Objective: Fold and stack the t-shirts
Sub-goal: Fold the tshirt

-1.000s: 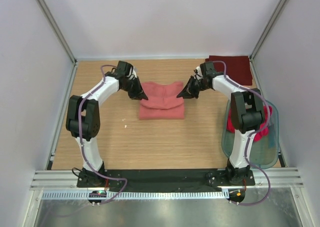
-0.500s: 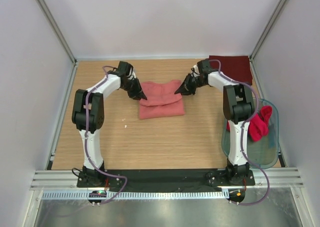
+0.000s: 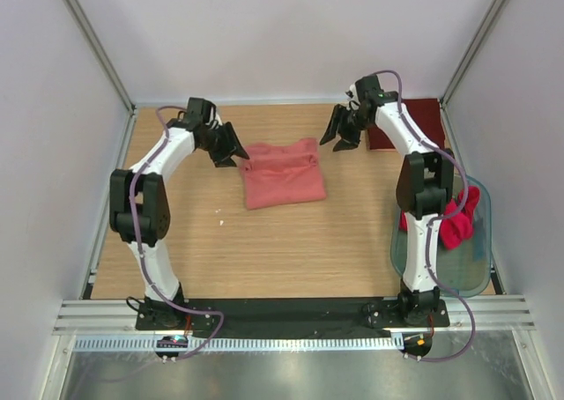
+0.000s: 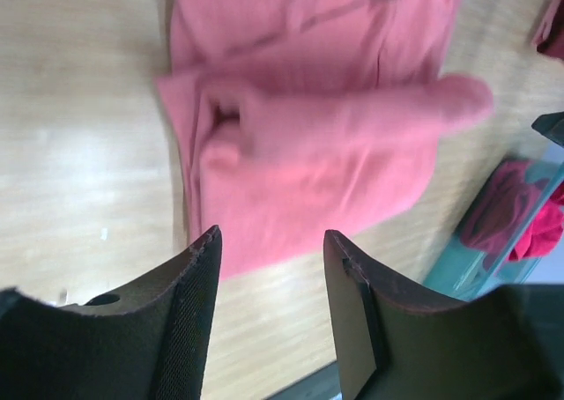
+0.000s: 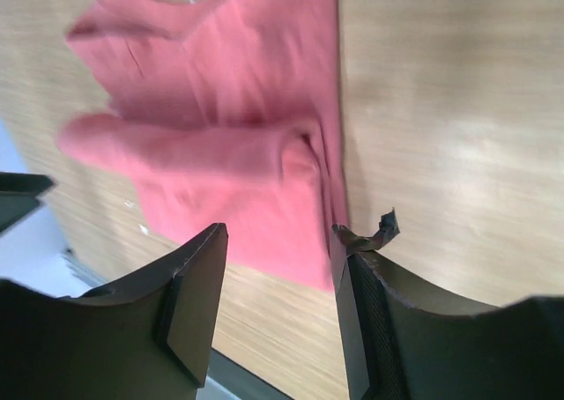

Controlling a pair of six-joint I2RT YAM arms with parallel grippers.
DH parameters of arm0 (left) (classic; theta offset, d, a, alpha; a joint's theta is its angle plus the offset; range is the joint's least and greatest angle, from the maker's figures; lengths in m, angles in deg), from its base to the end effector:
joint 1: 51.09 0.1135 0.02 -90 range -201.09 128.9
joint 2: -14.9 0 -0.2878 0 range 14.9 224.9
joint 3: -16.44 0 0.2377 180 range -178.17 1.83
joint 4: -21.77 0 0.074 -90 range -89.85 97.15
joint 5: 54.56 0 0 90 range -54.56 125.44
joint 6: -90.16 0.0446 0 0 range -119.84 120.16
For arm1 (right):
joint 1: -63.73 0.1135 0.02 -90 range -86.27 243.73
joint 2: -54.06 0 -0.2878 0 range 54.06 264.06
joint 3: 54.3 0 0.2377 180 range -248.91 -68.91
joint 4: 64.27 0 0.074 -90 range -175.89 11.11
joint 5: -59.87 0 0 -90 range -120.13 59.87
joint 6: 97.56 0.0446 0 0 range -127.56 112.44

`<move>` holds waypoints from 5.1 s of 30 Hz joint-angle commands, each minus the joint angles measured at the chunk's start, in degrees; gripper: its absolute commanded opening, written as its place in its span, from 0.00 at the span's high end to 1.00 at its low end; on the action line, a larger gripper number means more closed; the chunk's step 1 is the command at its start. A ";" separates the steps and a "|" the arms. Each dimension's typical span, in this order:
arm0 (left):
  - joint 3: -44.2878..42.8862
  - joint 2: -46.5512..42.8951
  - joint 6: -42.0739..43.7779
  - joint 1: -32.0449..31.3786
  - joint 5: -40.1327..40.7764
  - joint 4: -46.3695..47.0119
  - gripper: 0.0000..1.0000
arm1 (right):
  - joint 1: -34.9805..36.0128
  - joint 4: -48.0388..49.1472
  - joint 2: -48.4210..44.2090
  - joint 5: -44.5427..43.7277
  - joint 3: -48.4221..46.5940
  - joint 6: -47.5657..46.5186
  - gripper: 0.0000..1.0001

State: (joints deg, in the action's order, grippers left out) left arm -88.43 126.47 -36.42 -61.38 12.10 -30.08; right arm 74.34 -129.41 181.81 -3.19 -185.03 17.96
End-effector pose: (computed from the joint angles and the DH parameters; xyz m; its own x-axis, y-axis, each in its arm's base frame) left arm 0.4119 -0.0927 0.2553 -0.8930 -0.3940 -0.2176 -0.2052 0.7866 -0.5823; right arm 0.4747 0.1095 0.2528 -0.9447 0.2138 -0.2488 0.0386 0.8257 0.5627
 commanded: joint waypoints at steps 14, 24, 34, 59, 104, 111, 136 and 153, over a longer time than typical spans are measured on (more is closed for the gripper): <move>13.45 -9.80 1.69 -1.58 -8.04 12.08 0.63 | 10.48 19.13 -10.59 -11.56 21.28 -1.88 0.75; 6.59 4.97 -3.77 -2.20 -9.89 23.44 0.71 | 9.43 22.84 -0.40 -10.86 13.29 0.23 0.85; 0.96 0.23 5.64 -2.20 3.18 15.00 0.50 | 7.49 17.57 -2.85 -12.87 8.64 -5.12 0.44; -8.26 11.56 6.69 -2.02 7.34 7.79 0.47 | 5.30 15.28 9.01 -5.93 -3.50 -6.71 0.47; -15.65 11.74 7.22 -0.79 7.77 20.36 1.00 | 4.94 24.77 9.54 -3.82 -9.66 -1.00 0.99; -17.58 12.18 6.08 -0.53 6.54 19.22 1.00 | 4.86 25.65 9.72 -3.48 -10.53 0.76 0.99; -19.41 15.84 5.46 0.96 8.91 27.91 0.97 | 5.03 36.53 13.29 -4.35 -15.71 5.15 0.96; -34.46 31.35 2.38 5.89 15.51 26.52 0.51 | 3.54 41.23 26.61 -8.48 -25.84 5.34 0.48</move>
State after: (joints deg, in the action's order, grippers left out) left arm -120.84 161.05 -35.17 -55.91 25.09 -2.55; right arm 78.31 -85.08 214.88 -9.11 -211.50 25.87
